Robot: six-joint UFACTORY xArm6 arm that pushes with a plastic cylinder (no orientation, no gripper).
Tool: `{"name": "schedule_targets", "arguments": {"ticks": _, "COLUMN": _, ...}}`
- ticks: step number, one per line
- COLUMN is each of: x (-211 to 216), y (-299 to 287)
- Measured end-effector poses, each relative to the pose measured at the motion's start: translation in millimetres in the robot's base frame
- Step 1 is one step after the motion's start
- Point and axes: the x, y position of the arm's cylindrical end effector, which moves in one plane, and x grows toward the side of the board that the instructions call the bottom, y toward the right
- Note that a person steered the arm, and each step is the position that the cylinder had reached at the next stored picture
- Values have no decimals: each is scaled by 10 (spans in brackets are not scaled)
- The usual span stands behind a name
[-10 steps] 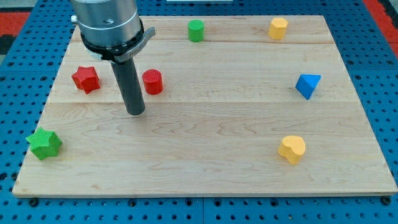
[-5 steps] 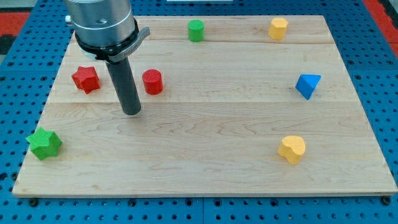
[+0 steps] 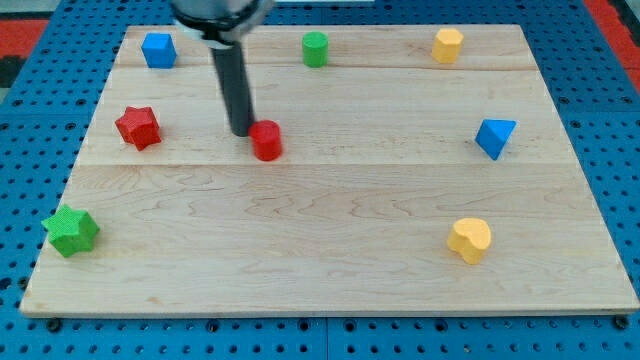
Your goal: Move the red circle parallel to the green star
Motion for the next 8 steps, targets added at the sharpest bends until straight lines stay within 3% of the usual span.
{"name": "schedule_targets", "arguments": {"ticks": 1, "x": 167, "y": 43}}
{"name": "schedule_targets", "arguments": {"ticks": 2, "x": -237, "y": 105}}
{"name": "schedule_targets", "arguments": {"ticks": 5, "x": -545, "y": 166}}
{"name": "schedule_targets", "arguments": {"ticks": 6, "x": -435, "y": 267}}
{"name": "schedule_targets", "arguments": {"ticks": 8, "x": 489, "y": 369}}
